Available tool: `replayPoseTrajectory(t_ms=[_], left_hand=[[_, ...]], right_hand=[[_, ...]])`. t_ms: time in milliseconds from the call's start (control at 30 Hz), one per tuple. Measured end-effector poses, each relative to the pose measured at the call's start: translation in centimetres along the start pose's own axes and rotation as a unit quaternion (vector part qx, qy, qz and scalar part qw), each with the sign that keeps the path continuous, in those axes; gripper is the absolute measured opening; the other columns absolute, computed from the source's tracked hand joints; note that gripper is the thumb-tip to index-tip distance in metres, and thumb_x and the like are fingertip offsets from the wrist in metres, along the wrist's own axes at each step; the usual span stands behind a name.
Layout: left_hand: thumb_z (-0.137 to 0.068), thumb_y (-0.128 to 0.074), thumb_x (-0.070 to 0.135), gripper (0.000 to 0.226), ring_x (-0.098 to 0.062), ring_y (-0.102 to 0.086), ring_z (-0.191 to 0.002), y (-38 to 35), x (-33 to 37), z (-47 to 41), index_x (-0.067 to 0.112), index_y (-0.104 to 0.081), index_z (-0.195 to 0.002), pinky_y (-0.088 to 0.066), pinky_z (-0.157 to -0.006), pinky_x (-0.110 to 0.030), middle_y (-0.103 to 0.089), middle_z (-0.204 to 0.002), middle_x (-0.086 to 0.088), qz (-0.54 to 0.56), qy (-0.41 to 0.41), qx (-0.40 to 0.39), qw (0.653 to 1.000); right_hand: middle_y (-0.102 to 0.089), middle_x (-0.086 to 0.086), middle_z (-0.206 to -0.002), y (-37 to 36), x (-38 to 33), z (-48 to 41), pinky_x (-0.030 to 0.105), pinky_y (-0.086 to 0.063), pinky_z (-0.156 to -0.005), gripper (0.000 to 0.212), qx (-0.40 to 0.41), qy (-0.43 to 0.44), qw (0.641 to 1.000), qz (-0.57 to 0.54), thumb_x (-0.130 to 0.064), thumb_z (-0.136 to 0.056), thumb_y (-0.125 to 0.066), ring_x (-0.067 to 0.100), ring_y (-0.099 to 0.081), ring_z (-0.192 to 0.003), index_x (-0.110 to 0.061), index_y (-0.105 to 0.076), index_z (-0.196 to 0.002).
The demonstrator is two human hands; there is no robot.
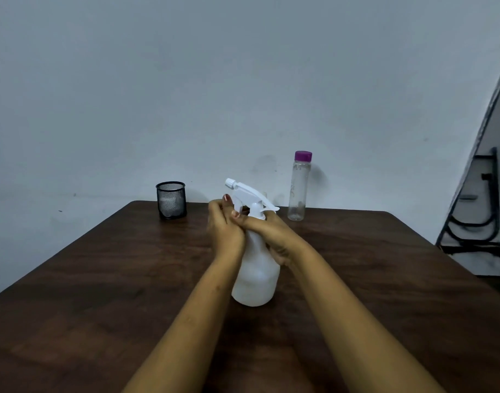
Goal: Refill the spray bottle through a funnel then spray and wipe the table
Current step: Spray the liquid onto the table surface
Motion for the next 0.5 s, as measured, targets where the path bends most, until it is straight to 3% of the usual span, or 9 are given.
replayPoseTrajectory(t_ms=[100,267,367,500], left_hand=[[-0.099,-0.036,0.037,0.029,-0.017,-0.059,-0.079,-1.2,0.1,1.2,0.011,-0.046,-0.089,-0.045,-0.064,-0.027,-0.060,-0.087,-0.005,-0.003,-0.010,0.022,1.000],[-0.099,-0.037,0.032,0.024,-0.029,-0.059,-0.092,-3.9,0.9,2.8,0.010,-0.048,-0.097,-0.049,-0.082,-0.041,-0.061,-0.102,-0.015,-0.063,-0.004,-0.044,0.997],[-0.096,-0.044,0.021,0.011,-0.024,-0.055,-0.090,-5.6,1.6,4.2,0.012,-0.051,-0.095,-0.044,-0.079,-0.031,-0.059,-0.104,-0.009,-0.107,0.012,-0.119,0.987],[-0.090,-0.052,0.015,0.004,-0.019,-0.053,-0.090,-7.6,0.0,6.7,0.016,-0.051,-0.094,-0.043,-0.077,-0.027,-0.057,-0.111,-0.008,-0.153,0.056,-0.223,0.961]], right_hand=[[-0.073,0.008,-0.096,0.7,-0.5,1.4,0.034,-0.054,-0.085,0.018,0.027,-0.002,1.000,0.005,-0.023,-0.087,-0.068,0.021,-0.069,-0.096,-0.014,-0.069,-0.102],[-0.072,0.013,-0.093,3.9,-1.8,4.5,0.035,-0.055,-0.074,0.025,0.100,-0.006,0.995,0.001,-0.019,-0.084,-0.070,0.025,-0.069,-0.084,-0.008,-0.066,-0.106],[-0.067,0.008,-0.080,7.5,-3.4,7.1,0.024,-0.051,-0.055,0.012,0.124,0.005,0.991,0.047,-0.007,-0.085,-0.066,0.016,-0.062,-0.064,-0.009,-0.068,-0.096],[-0.061,0.006,-0.079,13.4,-6.4,11.3,0.024,-0.047,-0.054,0.011,0.169,-0.025,0.970,0.172,-0.015,-0.088,-0.064,0.015,-0.056,-0.066,-0.024,-0.066,-0.091]])
Point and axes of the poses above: each hand's wrist, its own z-axis away from the middle knuckle, its own y-axis out of the back of the hand, x = y × z, the point moved 2 cm from there along -z, towards the middle knuckle
